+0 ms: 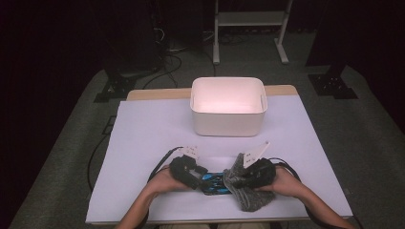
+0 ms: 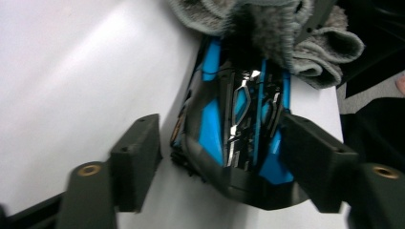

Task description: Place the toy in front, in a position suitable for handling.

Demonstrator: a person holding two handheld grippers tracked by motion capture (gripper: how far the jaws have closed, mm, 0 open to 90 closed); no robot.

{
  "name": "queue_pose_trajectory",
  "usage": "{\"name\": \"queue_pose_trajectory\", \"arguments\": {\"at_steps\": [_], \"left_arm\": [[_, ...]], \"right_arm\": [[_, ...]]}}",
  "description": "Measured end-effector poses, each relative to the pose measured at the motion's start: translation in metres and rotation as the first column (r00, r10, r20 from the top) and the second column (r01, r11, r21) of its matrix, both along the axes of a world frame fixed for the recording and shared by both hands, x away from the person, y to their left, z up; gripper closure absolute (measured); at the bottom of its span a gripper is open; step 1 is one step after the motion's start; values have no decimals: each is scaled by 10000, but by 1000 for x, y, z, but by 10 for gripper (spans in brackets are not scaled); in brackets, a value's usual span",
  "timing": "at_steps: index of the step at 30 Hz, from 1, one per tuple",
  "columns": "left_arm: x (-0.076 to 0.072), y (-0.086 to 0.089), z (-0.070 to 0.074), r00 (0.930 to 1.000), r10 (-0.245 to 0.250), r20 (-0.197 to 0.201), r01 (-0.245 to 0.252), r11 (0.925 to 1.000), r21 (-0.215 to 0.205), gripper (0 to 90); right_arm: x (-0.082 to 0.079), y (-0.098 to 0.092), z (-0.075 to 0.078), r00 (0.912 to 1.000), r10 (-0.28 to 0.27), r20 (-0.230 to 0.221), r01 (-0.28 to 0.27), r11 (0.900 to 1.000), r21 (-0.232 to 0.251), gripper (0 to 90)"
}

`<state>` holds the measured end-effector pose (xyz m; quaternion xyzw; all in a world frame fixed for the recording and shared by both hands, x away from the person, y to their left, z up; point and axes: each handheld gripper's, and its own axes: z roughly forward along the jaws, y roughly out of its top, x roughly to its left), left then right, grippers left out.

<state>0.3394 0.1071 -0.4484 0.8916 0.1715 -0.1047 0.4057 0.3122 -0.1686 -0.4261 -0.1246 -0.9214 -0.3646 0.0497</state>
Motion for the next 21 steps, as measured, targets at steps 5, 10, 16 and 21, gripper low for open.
{"name": "queue_pose_trajectory", "arguments": {"at_steps": [5, 10, 16, 21], "left_arm": [[-3, -3, 3, 9985, -194, 505, 189, 9998, 118, 372], [-7, -5, 5, 9930, -446, 1095, 444, 9990, 45, 389], [-7, -4, 5, 9933, -459, 1062, 461, 9989, 7, 387], [-5, -4, 3, 9991, -38, 411, 37, 10000, 41, 267]], "right_arm": [[10, 3, 12, 9998, -92, 154, 87, 9994, 338, 796], [25, 18, 19, 9999, 86, 81, -89, 9995, 297, 796], [38, 29, 7, 9987, 168, -490, -171, 9998, -48, 796], [38, 25, 4, 9972, -33, -750, 42, 9999, 122, 806]]}}
